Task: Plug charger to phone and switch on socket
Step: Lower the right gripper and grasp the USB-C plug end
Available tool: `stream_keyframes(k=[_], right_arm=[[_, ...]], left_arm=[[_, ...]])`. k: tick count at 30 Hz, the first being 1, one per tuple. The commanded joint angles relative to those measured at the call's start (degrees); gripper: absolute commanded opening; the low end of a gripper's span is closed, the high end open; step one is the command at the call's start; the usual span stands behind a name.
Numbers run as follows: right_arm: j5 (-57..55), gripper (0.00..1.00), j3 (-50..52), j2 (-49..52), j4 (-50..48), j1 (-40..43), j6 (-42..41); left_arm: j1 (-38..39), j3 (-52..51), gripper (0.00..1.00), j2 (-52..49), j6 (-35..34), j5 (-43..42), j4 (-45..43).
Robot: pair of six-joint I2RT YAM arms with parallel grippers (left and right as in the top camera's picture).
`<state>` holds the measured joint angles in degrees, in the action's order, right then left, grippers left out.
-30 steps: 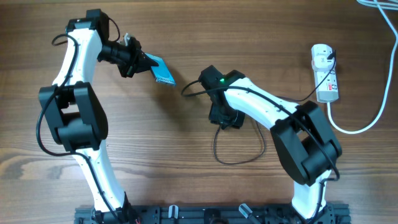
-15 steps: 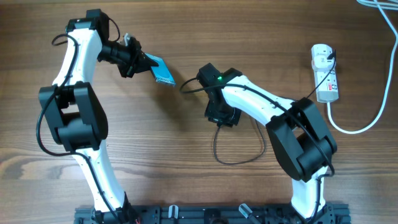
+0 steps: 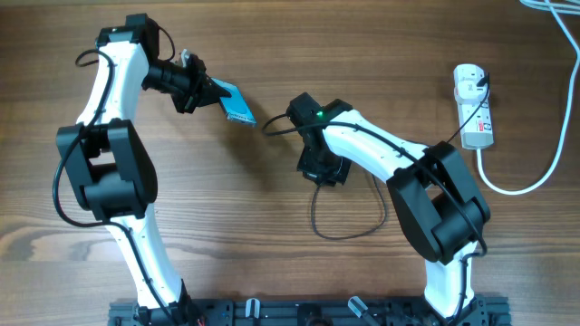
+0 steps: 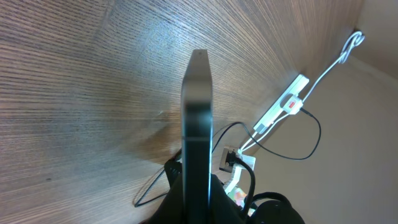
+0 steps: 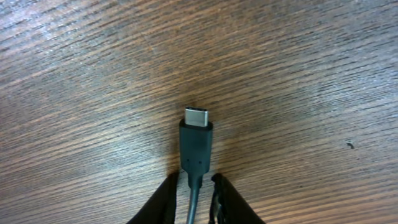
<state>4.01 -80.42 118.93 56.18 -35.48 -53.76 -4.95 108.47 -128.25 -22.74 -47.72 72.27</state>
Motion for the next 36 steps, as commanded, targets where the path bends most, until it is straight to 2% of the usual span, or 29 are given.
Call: stream_keyframes(k=[1, 15, 20, 25, 36], right_arm=[[-2.5, 0.2, 1.4, 3.9, -0.3, -0.3, -0.6], [-4.0, 0.18, 1.4, 3.9, -0.9, -0.3, -0.7], [-4.9, 0.23, 1.4, 3.9, -1.2, -0.3, -0.6], [-5.1, 0.2, 1.4, 3.9, -1.4, -0.3, -0.4], [-5.5, 0.2, 1.4, 3.9, -2.0, -0.2, -0.4]], left_arm=[[-0.2, 0.0, 0.04, 1.9, 1.1, -0.8, 0.3], [-0.2, 0.0, 0.04, 1.9, 1.1, -0.8, 0.6], [-0.2, 0.0, 0.04, 1.9, 1.1, -0.8, 0.7], [-0.2, 0.0, 0.04, 1.9, 1.1, -0.8, 0.7], [-0.2, 0.0, 0.04, 1.9, 1.1, -0.8, 0.8]])
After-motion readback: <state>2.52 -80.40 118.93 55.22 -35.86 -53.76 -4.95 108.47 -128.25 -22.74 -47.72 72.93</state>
